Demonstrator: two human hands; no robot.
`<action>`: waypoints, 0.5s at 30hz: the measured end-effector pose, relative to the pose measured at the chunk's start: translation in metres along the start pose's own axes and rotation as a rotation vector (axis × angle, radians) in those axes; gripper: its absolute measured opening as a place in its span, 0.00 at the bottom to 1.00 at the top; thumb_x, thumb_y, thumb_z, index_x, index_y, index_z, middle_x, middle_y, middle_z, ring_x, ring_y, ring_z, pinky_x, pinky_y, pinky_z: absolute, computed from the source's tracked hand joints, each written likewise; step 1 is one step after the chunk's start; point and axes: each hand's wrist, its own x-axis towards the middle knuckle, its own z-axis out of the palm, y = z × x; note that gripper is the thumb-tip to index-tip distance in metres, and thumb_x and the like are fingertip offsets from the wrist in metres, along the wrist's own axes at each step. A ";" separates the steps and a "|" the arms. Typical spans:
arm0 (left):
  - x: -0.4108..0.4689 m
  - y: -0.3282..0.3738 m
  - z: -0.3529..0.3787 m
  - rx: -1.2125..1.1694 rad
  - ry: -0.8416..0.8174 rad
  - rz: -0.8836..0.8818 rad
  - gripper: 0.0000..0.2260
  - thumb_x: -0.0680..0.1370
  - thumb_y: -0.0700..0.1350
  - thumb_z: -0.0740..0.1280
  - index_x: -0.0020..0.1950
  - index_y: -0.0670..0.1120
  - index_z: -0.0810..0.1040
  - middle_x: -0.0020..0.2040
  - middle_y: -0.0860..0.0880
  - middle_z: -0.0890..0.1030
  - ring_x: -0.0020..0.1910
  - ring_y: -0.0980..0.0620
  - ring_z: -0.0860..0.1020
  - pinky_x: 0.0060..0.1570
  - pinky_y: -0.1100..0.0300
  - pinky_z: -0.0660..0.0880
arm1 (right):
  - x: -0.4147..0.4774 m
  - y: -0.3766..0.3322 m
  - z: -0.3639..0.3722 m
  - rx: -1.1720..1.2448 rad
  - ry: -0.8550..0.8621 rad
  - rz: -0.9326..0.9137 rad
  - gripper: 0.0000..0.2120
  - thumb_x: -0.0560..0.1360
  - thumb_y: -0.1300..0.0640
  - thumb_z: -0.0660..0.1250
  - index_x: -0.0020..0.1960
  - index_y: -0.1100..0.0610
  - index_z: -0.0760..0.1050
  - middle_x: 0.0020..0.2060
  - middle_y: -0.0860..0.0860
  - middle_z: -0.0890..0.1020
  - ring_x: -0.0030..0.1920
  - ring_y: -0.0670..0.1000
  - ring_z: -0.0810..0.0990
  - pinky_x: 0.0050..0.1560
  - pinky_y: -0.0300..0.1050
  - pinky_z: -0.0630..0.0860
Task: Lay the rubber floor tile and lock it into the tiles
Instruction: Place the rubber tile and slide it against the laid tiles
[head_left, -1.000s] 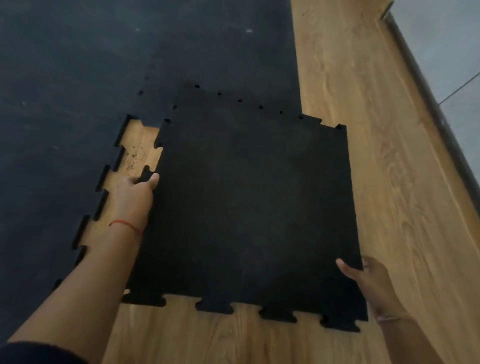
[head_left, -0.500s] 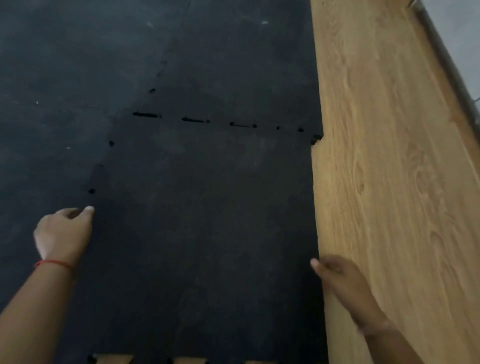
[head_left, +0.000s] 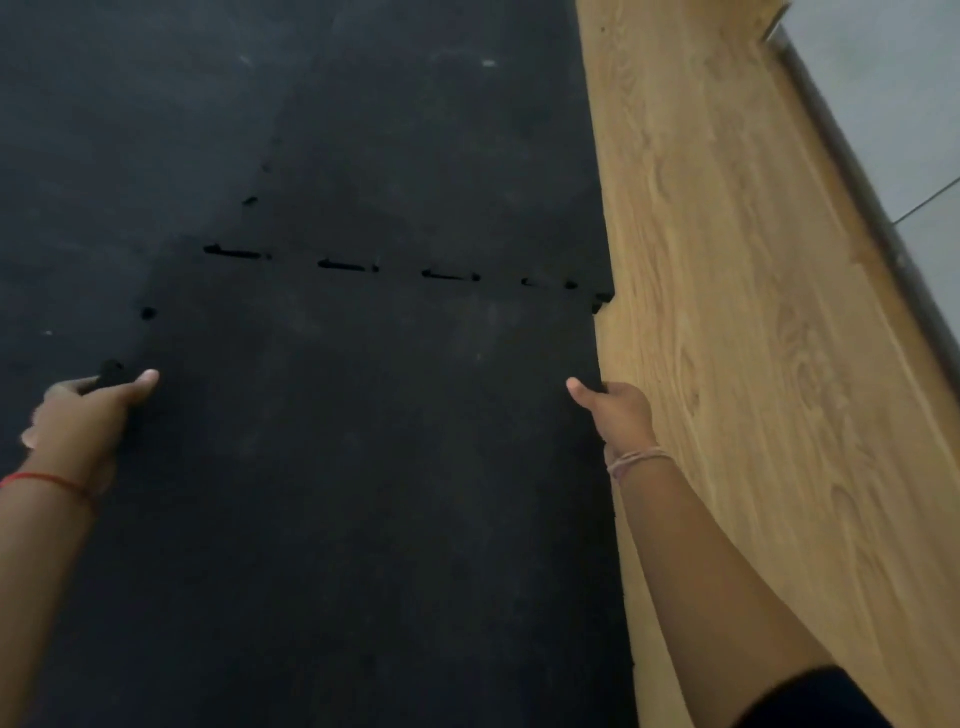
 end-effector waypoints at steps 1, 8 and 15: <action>-0.007 0.010 -0.001 -0.074 0.005 -0.017 0.36 0.64 0.63 0.69 0.67 0.46 0.69 0.66 0.38 0.73 0.64 0.36 0.72 0.63 0.38 0.68 | 0.002 0.000 -0.003 0.058 0.004 0.023 0.25 0.73 0.54 0.69 0.64 0.66 0.70 0.62 0.60 0.75 0.62 0.60 0.73 0.63 0.50 0.69; -0.056 0.056 0.045 0.165 0.100 0.182 0.24 0.74 0.48 0.69 0.66 0.41 0.69 0.65 0.37 0.73 0.65 0.38 0.69 0.66 0.44 0.67 | 0.024 0.020 -0.042 0.080 0.272 0.033 0.25 0.74 0.56 0.68 0.67 0.65 0.67 0.66 0.61 0.72 0.65 0.60 0.70 0.62 0.49 0.65; -0.057 0.048 0.062 0.344 0.199 0.051 0.23 0.75 0.51 0.66 0.66 0.41 0.69 0.66 0.34 0.70 0.68 0.34 0.62 0.65 0.42 0.65 | 0.031 0.027 -0.027 -0.204 0.335 -0.068 0.26 0.73 0.53 0.69 0.66 0.64 0.67 0.66 0.61 0.70 0.65 0.61 0.70 0.63 0.51 0.67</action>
